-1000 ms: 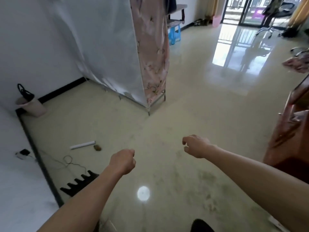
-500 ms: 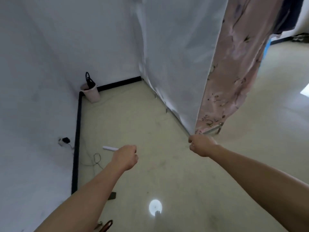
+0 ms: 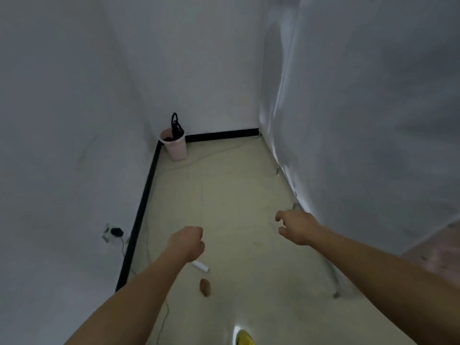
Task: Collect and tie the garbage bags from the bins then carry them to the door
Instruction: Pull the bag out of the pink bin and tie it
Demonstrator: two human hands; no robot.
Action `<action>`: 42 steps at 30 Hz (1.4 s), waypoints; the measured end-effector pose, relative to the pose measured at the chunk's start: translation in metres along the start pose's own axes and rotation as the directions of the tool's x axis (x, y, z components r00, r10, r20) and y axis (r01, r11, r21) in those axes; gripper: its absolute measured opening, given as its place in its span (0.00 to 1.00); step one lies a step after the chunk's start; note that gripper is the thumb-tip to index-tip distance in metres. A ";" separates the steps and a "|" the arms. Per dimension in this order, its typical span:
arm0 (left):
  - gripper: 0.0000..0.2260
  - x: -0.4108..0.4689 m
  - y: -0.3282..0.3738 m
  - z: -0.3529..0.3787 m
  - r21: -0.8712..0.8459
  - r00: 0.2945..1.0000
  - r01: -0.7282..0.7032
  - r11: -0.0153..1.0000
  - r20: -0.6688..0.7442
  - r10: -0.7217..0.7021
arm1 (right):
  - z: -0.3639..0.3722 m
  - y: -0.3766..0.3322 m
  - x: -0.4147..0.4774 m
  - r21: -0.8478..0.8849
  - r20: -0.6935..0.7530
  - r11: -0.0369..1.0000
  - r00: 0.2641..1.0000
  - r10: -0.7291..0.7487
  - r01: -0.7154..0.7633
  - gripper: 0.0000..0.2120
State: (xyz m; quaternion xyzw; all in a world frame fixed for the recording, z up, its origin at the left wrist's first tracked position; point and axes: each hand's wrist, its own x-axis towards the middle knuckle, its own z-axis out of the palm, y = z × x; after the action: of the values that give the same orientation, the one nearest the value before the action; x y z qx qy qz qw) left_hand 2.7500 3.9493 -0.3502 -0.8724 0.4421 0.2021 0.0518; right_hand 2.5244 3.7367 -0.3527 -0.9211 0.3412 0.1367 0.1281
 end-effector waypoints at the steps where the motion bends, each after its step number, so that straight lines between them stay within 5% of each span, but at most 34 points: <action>1: 0.13 0.030 -0.002 -0.021 0.000 1.000 -0.002 1.000 -0.014 0.002 | -0.017 0.002 0.031 0.009 -0.024 1.000 1.000 -0.001 0.002 0.19; 10: 0.14 0.240 -0.010 -0.131 -0.011 0.999 0.000 1.000 -0.037 0.000 | -0.106 0.028 0.261 0.031 -0.019 0.999 0.999 -0.041 0.042 0.19; 21: 0.15 0.480 -0.068 -0.234 -0.122 0.973 0.228 0.966 -0.014 -0.232 | -0.216 0.029 0.594 0.043 0.018 0.979 0.980 -0.199 0.198 0.18; 30: 0.15 0.648 -0.159 -0.267 -0.220 0.933 0.359 0.907 0.107 -0.343 | -0.256 -0.040 0.828 -0.022 0.151 0.935 0.926 -0.346 0.353 0.17; 42: 0.14 0.910 -0.314 -0.364 -0.248 0.927 0.368 0.896 0.179 -0.331 | -0.313 -0.135 1.112 0.021 0.230 0.955 0.928 -0.292 0.296 0.17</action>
State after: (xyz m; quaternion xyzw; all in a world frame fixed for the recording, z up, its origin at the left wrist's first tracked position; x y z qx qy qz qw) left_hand 3.5909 3.3580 -0.4085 -0.9209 0.2409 0.3064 -0.0062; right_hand 3.4769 3.0725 -0.4195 -0.9405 0.1813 0.2244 0.1793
